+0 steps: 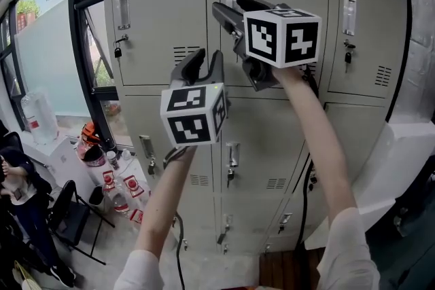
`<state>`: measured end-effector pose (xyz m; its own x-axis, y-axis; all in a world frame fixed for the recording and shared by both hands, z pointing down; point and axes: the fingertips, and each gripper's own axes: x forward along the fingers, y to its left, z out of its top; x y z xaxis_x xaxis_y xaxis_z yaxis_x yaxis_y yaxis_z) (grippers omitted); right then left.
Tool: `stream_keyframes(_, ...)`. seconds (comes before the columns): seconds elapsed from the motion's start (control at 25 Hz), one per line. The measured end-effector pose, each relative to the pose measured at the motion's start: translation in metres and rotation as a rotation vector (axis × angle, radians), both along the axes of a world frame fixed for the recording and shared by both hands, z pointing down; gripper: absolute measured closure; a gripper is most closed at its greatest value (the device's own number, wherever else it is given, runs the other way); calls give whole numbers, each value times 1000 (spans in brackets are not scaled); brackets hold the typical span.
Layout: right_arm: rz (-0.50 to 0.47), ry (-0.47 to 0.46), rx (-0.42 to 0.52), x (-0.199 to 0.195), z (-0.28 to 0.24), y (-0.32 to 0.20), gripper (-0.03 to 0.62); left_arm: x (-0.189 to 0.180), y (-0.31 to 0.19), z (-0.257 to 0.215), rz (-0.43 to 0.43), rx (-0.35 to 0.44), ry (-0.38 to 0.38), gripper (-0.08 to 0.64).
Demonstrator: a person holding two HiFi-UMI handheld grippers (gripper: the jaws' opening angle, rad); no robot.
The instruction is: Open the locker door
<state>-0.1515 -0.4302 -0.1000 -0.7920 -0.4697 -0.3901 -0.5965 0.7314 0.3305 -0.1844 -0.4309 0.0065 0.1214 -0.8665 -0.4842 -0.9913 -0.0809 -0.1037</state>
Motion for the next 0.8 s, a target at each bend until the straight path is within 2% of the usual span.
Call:
stream_keyframes(0.16,45,0,-38,-4,-5,-13,354,-5,-2,5,10,-5,3,454)
stream_keyframes(0.36,23,-14,-86,-5,-4,-25,344,-1,-6,10,73,-33,13,428)
stream_keyframes(0.56,-10,11,-127,-13,-1,-30,339,1,-9,14,101,-39,9,405)
stream_keyframes(0.8,-8,25,-134,-17,1,-30,339,1,-11,21,147,-65,17,397)
